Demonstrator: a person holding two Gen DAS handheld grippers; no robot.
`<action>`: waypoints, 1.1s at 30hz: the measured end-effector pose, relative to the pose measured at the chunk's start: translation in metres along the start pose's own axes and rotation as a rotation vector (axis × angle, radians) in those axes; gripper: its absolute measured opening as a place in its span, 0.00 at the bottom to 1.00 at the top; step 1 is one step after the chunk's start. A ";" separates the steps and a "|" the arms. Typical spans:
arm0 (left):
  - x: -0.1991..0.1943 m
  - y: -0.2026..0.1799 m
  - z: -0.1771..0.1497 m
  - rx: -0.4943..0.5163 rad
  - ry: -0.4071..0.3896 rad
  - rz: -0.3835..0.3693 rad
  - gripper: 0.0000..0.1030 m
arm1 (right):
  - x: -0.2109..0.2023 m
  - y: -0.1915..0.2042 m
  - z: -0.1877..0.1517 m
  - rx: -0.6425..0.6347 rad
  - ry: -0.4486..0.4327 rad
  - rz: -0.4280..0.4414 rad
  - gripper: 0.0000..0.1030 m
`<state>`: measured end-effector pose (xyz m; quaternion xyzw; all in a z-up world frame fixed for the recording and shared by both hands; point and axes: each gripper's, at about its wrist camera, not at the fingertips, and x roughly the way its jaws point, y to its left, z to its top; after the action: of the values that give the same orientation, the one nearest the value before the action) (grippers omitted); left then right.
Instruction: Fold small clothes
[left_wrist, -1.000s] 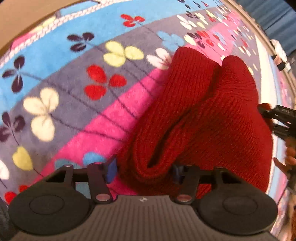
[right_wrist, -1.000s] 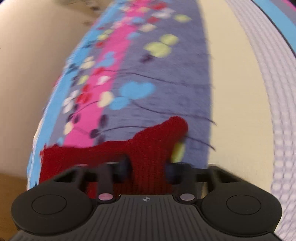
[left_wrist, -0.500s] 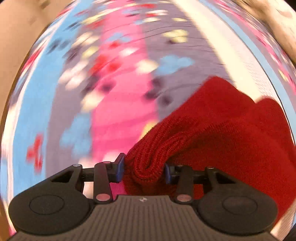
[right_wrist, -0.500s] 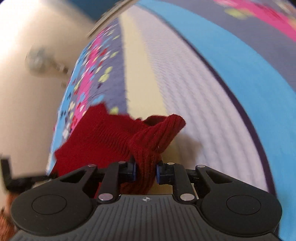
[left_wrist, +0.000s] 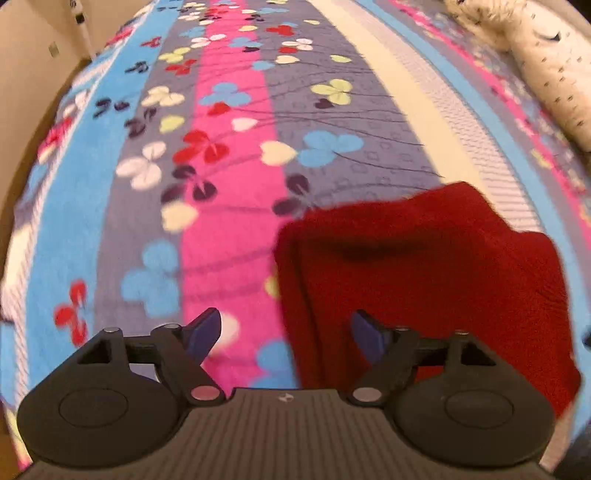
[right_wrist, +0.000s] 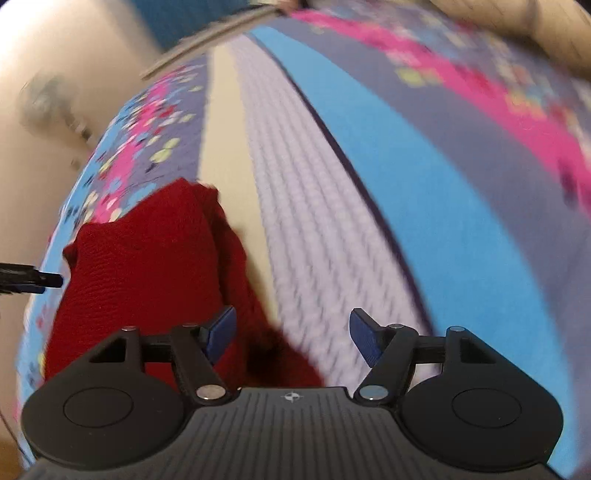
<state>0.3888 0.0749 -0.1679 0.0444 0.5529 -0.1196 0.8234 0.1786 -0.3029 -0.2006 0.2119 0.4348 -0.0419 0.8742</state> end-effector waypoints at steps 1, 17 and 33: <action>-0.006 -0.003 -0.006 -0.011 -0.006 -0.019 0.80 | 0.004 0.004 0.014 -0.030 0.007 0.020 0.69; 0.067 -0.002 0.040 -0.186 -0.019 0.180 1.00 | 0.129 0.090 0.097 -0.322 0.072 0.129 0.24; -0.008 -0.053 -0.100 -0.026 -0.062 0.323 1.00 | 0.034 0.084 -0.019 -0.344 0.005 -0.021 0.85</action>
<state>0.2827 0.0455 -0.1962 0.1182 0.5146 0.0203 0.8490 0.2071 -0.2152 -0.2088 0.0549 0.4401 0.0245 0.8959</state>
